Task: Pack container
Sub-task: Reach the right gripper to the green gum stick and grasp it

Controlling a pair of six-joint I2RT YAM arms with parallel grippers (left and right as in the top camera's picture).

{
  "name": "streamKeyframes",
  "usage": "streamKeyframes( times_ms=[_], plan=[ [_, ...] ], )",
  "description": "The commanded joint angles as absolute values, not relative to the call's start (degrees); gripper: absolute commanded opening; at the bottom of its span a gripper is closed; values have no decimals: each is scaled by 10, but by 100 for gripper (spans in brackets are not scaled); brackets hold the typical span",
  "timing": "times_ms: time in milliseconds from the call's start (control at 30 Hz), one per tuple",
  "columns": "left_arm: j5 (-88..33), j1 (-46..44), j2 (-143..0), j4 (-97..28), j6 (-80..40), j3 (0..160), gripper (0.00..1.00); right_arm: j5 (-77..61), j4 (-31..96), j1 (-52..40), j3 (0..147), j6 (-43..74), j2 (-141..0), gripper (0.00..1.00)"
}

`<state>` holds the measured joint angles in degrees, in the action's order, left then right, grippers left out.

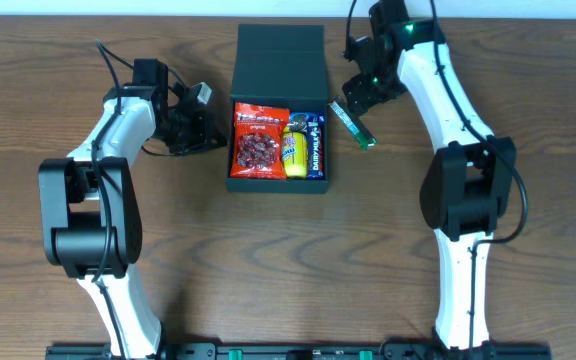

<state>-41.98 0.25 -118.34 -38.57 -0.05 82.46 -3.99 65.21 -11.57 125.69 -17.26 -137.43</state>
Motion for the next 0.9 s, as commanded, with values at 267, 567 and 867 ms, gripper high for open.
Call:
streamKeyframes(
  times_ms=[267, 567, 867],
  plan=[
    [-418, 1, -1188, -387, -4, 821, 6, -67, 526, -136, 1182, -202, -1380, 71],
    [-418, 1, -1188, -392, -5, 821, 6, -66, 507, -162, 1181, -200, -1410, 70],
    [-418, 1, -1188, -395, -5, 821, 6, -60, 490, -165, 1181, -187, -1417, 68]
  ],
)
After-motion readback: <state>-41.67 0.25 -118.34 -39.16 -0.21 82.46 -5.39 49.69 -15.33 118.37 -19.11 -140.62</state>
